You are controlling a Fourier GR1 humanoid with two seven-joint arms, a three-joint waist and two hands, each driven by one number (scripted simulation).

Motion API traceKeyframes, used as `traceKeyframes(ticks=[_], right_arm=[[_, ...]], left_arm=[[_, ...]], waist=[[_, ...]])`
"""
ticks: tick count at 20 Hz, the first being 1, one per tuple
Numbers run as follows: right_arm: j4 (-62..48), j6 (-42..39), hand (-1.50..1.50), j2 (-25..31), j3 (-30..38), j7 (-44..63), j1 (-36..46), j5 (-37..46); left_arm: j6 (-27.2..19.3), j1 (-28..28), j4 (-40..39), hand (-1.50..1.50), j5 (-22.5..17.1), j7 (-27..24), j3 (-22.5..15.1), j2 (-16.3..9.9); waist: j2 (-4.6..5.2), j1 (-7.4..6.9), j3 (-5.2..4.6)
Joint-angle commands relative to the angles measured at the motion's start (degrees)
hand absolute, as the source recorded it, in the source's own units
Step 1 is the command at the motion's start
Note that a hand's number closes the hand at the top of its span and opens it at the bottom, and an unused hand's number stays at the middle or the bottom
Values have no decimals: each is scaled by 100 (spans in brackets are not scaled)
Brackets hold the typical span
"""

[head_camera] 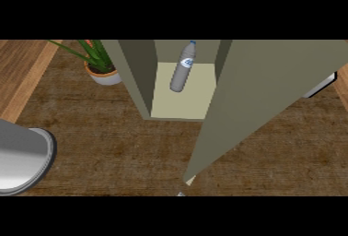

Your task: Pick up the bottled water, place it into the cabinet and close the cabinet

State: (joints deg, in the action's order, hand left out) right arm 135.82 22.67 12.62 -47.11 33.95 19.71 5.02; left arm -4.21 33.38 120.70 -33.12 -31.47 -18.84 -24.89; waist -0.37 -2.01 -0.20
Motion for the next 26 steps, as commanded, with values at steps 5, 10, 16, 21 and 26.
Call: traceKeyframes(ticks=[5, 10, 16, 21, 26], right_arm=[[-1237, 35, 150, -1237, 1145, 830, 1633, -218], [-2554, -242, 150, -1254, 1808, -47, 1994, -745], [-3813, -966, 150, -1147, 3054, -343, 2882, -1497], [-4934, -1334, 150, -1196, 3202, -748, 3272, -1478], [-6014, -1473, 150, -1259, 3345, -1492, 3302, -1460]], left_arm=[[1021, 901, -238, 150, -412, -696, 667, -275], [1470, 1345, -39, 150, -920, -664, 1316, -563], [1797, 1848, 196, 150, -846, -746, 1415, -554], [2291, 1575, -473, 150, -1286, -791, 1981, -614], [2250, 1952, 41, 150, -1040, -653, 1964, -459]], waist=[[28, 49, 10], [51, 17, 17], [56, -6, 21], [50, 59, 15], [48, 33, 20]])
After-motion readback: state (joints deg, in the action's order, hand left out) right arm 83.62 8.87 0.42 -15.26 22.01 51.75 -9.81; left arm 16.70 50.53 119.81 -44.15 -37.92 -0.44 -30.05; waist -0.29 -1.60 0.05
